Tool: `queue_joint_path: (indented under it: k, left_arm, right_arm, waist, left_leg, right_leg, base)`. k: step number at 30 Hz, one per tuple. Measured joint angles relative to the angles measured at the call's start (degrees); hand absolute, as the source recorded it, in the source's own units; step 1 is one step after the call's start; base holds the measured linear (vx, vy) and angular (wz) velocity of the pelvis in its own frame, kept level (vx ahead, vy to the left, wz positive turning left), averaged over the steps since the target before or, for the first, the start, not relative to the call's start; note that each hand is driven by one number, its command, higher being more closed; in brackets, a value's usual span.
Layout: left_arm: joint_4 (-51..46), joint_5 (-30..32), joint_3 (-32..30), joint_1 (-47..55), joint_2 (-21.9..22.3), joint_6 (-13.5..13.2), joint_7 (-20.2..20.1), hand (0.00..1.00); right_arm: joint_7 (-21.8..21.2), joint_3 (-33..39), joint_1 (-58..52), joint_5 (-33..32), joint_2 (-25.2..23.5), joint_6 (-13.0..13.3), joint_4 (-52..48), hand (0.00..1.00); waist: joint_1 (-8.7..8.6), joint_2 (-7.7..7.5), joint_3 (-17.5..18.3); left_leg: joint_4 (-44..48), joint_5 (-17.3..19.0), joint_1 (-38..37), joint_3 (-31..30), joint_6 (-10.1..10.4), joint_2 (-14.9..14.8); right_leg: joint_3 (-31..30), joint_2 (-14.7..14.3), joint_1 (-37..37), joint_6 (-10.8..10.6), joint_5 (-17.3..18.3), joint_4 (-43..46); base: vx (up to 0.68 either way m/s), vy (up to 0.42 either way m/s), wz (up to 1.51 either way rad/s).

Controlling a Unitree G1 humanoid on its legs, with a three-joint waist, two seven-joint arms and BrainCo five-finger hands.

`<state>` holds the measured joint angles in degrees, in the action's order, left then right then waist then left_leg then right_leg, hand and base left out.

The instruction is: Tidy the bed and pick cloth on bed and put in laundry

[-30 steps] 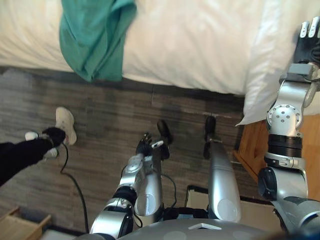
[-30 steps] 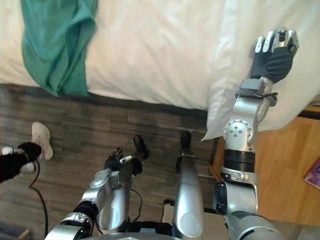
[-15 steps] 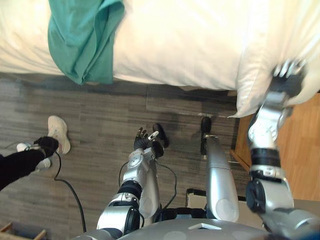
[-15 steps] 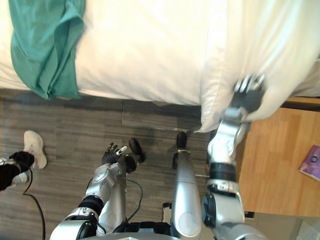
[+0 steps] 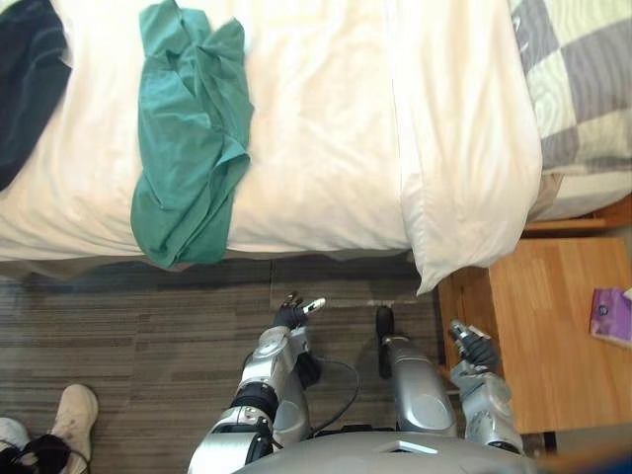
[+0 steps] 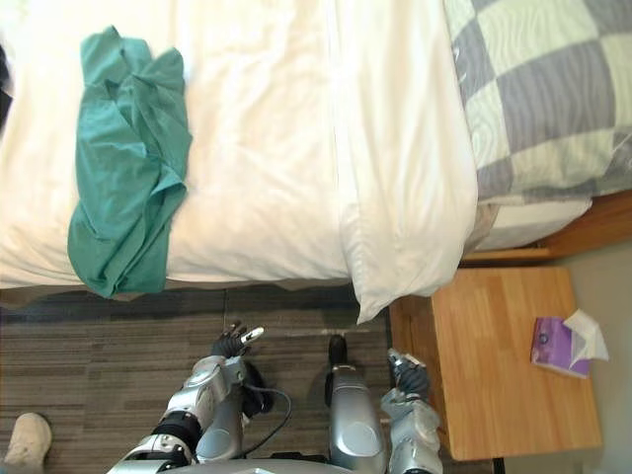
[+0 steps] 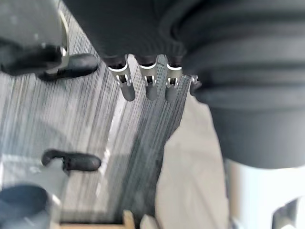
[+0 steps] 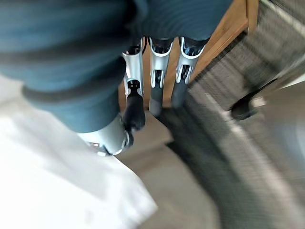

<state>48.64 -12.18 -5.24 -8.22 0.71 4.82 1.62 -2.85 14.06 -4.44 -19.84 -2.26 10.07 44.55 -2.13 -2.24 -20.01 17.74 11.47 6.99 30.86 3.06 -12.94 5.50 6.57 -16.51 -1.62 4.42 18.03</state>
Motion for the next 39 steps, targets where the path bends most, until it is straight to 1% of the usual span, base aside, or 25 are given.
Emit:
queue_joint_path:
  k: [3,7,9,11,12,14,16,17,19,20,21,22,23,24,25,26,27,28,29,30,31,34,35,37,39]
  left_arm:
    - [0.2,-0.1,0.4,2.9,-1.5,-0.4,0.0,0.00]
    - [2.4,-0.2,0.6,4.5,-2.3,-3.0,0.2,0.00]
    - [2.4,-0.1,0.3,5.7,-1.8,-4.1,1.0,0.00]
    - [2.0,-0.1,-1.9,6.9,-1.0,-5.6,1.4,0.00]
    - [2.1,-0.1,-2.5,7.0,-1.0,-5.9,1.4,0.00]
    - [2.1,-0.1,-4.1,8.0,-1.1,-7.0,1.3,0.00]
    - [2.1,-0.1,-5.2,9.1,-0.8,-8.1,1.2,0.00]
    - [2.0,-0.1,-6.0,9.3,-0.8,-8.3,0.9,0.00]
    - [0.4,0.4,-7.3,10.1,-1.1,-9.1,0.7,0.00]
    - [-0.4,0.5,-7.4,10.7,-1.2,-9.6,0.6,0.00]
    - [-0.9,0.5,-7.6,11.8,-1.1,-11.6,-0.1,0.00]
    - [-1.1,0.5,-7.6,11.9,-1.0,-12.0,-0.1,0.00]
    - [-1.0,0.5,-7.4,12.3,-0.4,-12.3,-0.3,0.00]
    - [-1.0,0.4,-7.1,12.6,0.2,-12.6,-0.5,0.00]
    - [-0.8,0.4,-5.9,12.8,1.7,-13.0,-1.3,0.00]
    - [-0.4,0.3,-5.2,11.1,0.1,-12.8,-1.7,0.00]
    - [-0.4,0.3,-5.2,10.7,-0.1,-12.5,-1.7,0.00]
    - [0.0,0.4,-5.2,10.6,-0.5,-11.8,-1.7,0.00]
    - [0.2,0.5,-5.2,11.1,-2.0,-11.3,-1.8,0.00]
    - [0.3,0.5,-5.3,11.5,-2.6,-11.2,-1.7,0.00]
    - [0.3,0.6,-4.9,11.9,-3.7,-11.2,-1.8,0.00]
    - [0.5,2.2,-3.0,12.0,-5.6,-11.2,-1.8,0.00]
    - [0.8,2.7,-1.9,10.9,-5.9,-11.2,-1.8,0.00]
    - [1.8,2.8,-0.1,10.1,-5.8,-10.8,-1.8,0.00]
    - [2.2,2.8,3.1,9.1,-4.5,-10.2,-1.7,0.00]
  right_arm:
    - [-1.8,-1.0,0.8,1.1,3.0,-1.4,4.8,0.00]
    - [-4.0,-2.4,2.6,2.0,5.4,-2.2,9.4,0.00]
    - [-4.3,-2.6,2.5,2.7,5.7,-2.2,9.3,0.00]
    - [-4.2,-3.9,2.4,3.3,6.3,-2.3,8.6,0.00]
    - [-4.2,-4.3,2.4,3.3,7.0,-2.4,8.5,0.00]
    - [-4.3,-4.8,2.0,3.3,7.0,-2.4,7.2,0.00]
    - [-4.7,-4.1,1.5,3.8,6.8,-2.3,6.0,0.00]
    - [-5.0,-3.3,1.6,5.0,6.8,-2.2,5.9,0.00]
    - [-5.7,-1.7,0.0,6.2,7.0,-2.1,6.0,0.00]
    - [-6.0,-1.1,-0.5,6.2,7.1,-2.1,6.0,0.00]
    - [-6.6,-0.9,-1.1,5.8,7.3,-2.0,6.0,0.00]
    - [-7.1,-0.9,-1.3,5.7,7.5,-2.0,6.0,0.00]
    - [-8.0,-0.9,-1.4,5.4,7.7,-1.7,6.0,0.00]
    - [-8.2,-0.8,-1.5,5.4,7.7,-1.5,5.9,0.00]
    - [-8.3,0.1,-2.2,5.4,7.7,-1.4,5.6,0.00]
    - [-6.6,2.7,-2.3,6.0,5.3,-1.2,6.8,0.00]
    - [-6.5,3.8,-2.7,6.2,4.9,-0.9,7.1,0.00]
    - [-6.5,5.0,-2.7,6.5,4.8,-0.8,8.6,0.00]
    - [-6.7,5.0,-2.1,6.7,4.6,-0.4,9.5,0.00]
    - [-6.8,5.0,-2.2,7.3,4.6,0.0,10.0,0.00]
    - [-7.0,4.6,-2.0,7.9,4.6,0.5,11.4,0.00]
    - [-9.7,2.0,-1.6,10.8,4.7,3.3,11.4,0.00]
    - [-10.9,-0.7,-1.2,12.6,5.2,4.6,11.5,0.00]
    - [-12.0,-4.0,-0.7,13.6,5.7,5.4,11.5,0.00]
    - [-12.9,-6.1,-0.1,14.4,5.6,5.6,11.4,0.00]
  waist:
    - [-0.46,1.10,0.6]
    - [-0.66,2.68,0.8]
    - [-0.32,2.78,0.5]
    - [-0.49,3.42,-0.1]
    - [-0.41,3.59,-0.1]
    - [-0.41,3.31,0.2]
    - [-0.48,3.24,0.7]
    - [-0.63,3.29,0.7]
    - [-0.66,1.34,1.0]
    - [-0.63,0.74,1.3]
    - [-0.43,0.06,1.9]
    - [-0.32,0.09,2.1]
    - [-0.35,0.92,2.7]
    - [-0.37,1.54,3.3]
    - [-0.67,3.27,4.3]
    - [-0.20,0.74,4.1]
    - [-0.19,0.72,4.5]
    - [0.25,1.34,5.2]
    - [0.84,1.79,5.7]
    - [1.10,1.54,5.9]
    - [1.79,1.45,6.2]
    - [1.35,1.27,6.4]
    - [1.23,1.22,6.4]
    - [0.95,0.74,6.8]
    - [-0.02,2.12,7.4]
  left_leg:
    - [-4.0,-1.9,-3.1,0.1,0.9,1.0]
    - [-3.2,-2.2,-3.9,0.0,1.4,1.2]
    - [3.0,-1.8,-2.7,-0.6,2.0,0.4]
    - [16.2,-1.5,0.5,-4.2,2.4,-2.2]
    - [17.6,-1.5,0.7,-5.0,2.4,-2.5]
    - [17.3,-1.4,0.0,-5.1,2.4,-1.2]
    - [13.7,2.0,-0.6,-5.0,0.9,-0.1]
    - [15.4,4.1,0.0,-5.0,-0.1,-1.4]
    - [17.3,4.9,-0.2,-8.0,0.5,-5.3]
    - [16.7,4.6,-0.2,-9.5,1.1,-6.4]
    - [11.8,2.4,-1.4,-12.8,2.9,-8.6]
    - [9.6,1.3,-2.2,-13.7,3.0,-9.4]
    - [5.5,-0.8,-2.9,-15.8,3.8,-10.3]
    - [4.1,-1.4,-2.9,-16.0,4.9,-10.2]
    - [2.7,-2.3,-2.9,-15.7,8.9,-9.8]
    - [8.7,0.8,-2.5,-14.4,11.3,-6.8]
    - [10.8,2.9,-1.7,-14.4,11.4,-6.4]
    - [13.9,6.0,-1.2,-13.2,9.9,-6.9]
    - [13.4,6.7,-2.7,-10.3,7.9,-7.0]
    - [12.4,6.6,-3.8,-8.9,7.2,-7.0]
    - [9.1,5.5,-6.3,-5.9,5.6,-6.6]
    - [0.4,0.9,-8.1,-2.8,2.3,-3.3]
    - [-3.3,-1.0,-8.1,-2.8,1.5,-0.7]
    - [-5.1,-1.9,-8.6,-3.0,0.6,2.3]
    - [-7.0,-2.4,-11.4,-4.1,0.1,4.0]
  right_leg:
    - [1.4,-0.1,2.3,-0.1,-0.1,-1.9]
    - [1.5,-0.1,3.2,-0.2,-0.1,-1.9]
    - [1.2,0.7,3.8,-0.2,1.6,-0.8]
    - [1.1,1.9,4.7,0.8,5.0,2.7]
    - [1.1,2.1,4.8,0.9,5.5,3.7]
    - [0.5,4.0,3.6,0.8,6.6,6.2]
    - [-0.4,4.7,1.3,1.1,6.4,7.0]
    - [-0.8,4.7,0.8,1.4,6.2,7.1]
    - [-2.0,7.4,1.0,0.5,5.9,6.9]
    - [-2.5,8.4,1.0,-0.3,5.7,6.8]
    - [-4.2,10.5,1.1,-2.5,4.9,6.0]
    - [-5.0,11.1,1.0,-3.5,4.5,5.6]
    - [-6.0,12.6,1.1,-6.0,3.4,4.1]
    - [-6.3,13.4,1.1,-7.2,2.5,3.1]
    - [-6.0,14.9,3.0,-10.1,-0.1,-0.4]
    - [-6.3,19.3,6.6,-11.0,-5.7,-5.3]
    - [-5.8,19.9,7.8,-10.4,-10.0,-7.7]
    - [-4.3,19.6,9.1,-6.7,-22.1,-13.6]
    - [0.7,19.4,8.4,-4.0,-24.4,-11.3]
    - [4.3,19.3,7.7,-2.1,-22.2,-7.7]
    - [10.8,17.8,7.1,-0.4,-17.7,-2.0]
    - [17.9,10.8,6.9,-3.9,-9.2,4.0]
    - [17.8,6.2,8.0,-4.0,-2.7,3.6]
    - [18.5,6.0,10.2,-2.6,-0.3,1.0]
    - [18.3,6.6,13.8,-1.9,0.4,-0.7]
  base:
    - [0.07,-0.053,-0.01]
    - [0.02,-0.020,-0.03]
    - [-0.07,0.012,-0.04]
    - [-0.11,0.065,-0.11]
    - [-0.07,0.107,-0.23]
    - [-0.06,0.144,-0.20]
    - [-0.03,0.136,-0.14]
    - [0.03,0.159,0.04]
    - [0.02,0.171,0.16]
    - [0.03,0.317,0.06]
    - [0.03,0.279,-0.06]
    - [0.02,0.568,-0.23]
    - [0.00,0.338,-0.24]
    - [-0.01,0.617,-0.14]
    - [0.04,0.757,-0.03]
    - [0.04,0.897,0.03]
    - [0.04,0.781,-0.23]
    - [0.01,0.699,-0.48]
    - [0.03,0.662,-0.65]
    - [0.06,0.684,-0.76]
    - [0.07,0.369,-0.70]
    - [0.13,0.390,-0.46]
    - [0.07,0.256,-0.19]
    - [0.02,0.161,0.05]
    - [0.02,0.079,0.31]
